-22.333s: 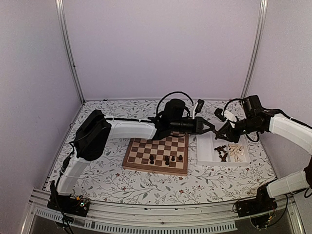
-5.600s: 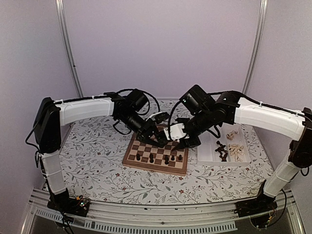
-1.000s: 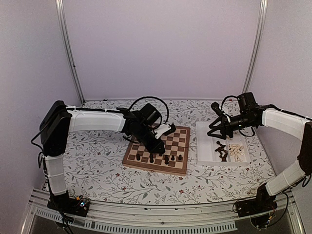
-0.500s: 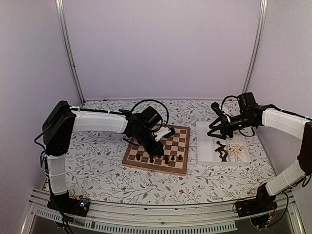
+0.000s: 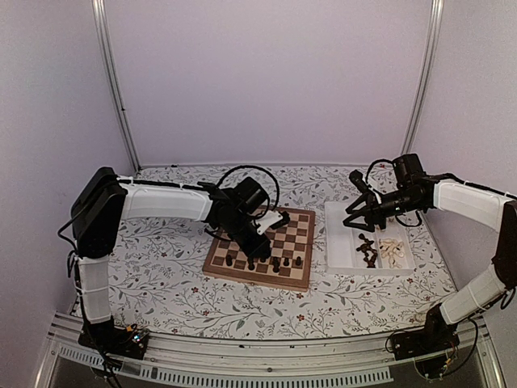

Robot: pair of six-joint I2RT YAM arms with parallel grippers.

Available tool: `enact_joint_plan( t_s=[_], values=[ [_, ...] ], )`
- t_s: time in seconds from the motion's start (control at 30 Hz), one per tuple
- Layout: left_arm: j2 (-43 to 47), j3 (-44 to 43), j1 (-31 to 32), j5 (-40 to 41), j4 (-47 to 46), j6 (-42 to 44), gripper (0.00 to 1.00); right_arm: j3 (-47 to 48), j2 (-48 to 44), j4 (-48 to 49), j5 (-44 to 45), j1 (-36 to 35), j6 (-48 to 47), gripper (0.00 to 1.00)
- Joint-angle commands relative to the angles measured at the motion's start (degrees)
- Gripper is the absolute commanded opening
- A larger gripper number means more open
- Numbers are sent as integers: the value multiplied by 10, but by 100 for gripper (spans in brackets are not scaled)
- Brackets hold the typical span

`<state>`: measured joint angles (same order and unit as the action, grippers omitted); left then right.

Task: Set up the chess pieces on the board
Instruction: Place the chess piece on the chessboard.

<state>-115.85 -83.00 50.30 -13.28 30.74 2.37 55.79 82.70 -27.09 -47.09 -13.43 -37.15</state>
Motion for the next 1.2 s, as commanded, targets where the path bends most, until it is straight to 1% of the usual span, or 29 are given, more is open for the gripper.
enact_joint_plan(
  t_s=[0.0, 0.6, 0.7, 0.83, 1.03, 1.17],
  values=[
    [-8, -10, -2, 5, -10, 2, 12, 2, 6, -9, -11, 3, -5, 57],
    [-13, -17, -2, -4, -18, 0, 15, 3, 14, -13, -13, 3, -6, 57],
    [-14, -17, -2, -4, -14, -1, 18, 3, 15, -13, -14, 3, -6, 57],
    [-8, -17, -2, -4, -5, -1, 24, 4, 16, -14, -15, 3, -7, 57],
    [20, -30, -2, 6, 23, 0, 26, 6, 15, -16, -19, 3, -7, 58],
    [54, -70, -3, 41, 49, -13, 27, 10, 14, -18, -2, 3, -6, 58]
  ],
)
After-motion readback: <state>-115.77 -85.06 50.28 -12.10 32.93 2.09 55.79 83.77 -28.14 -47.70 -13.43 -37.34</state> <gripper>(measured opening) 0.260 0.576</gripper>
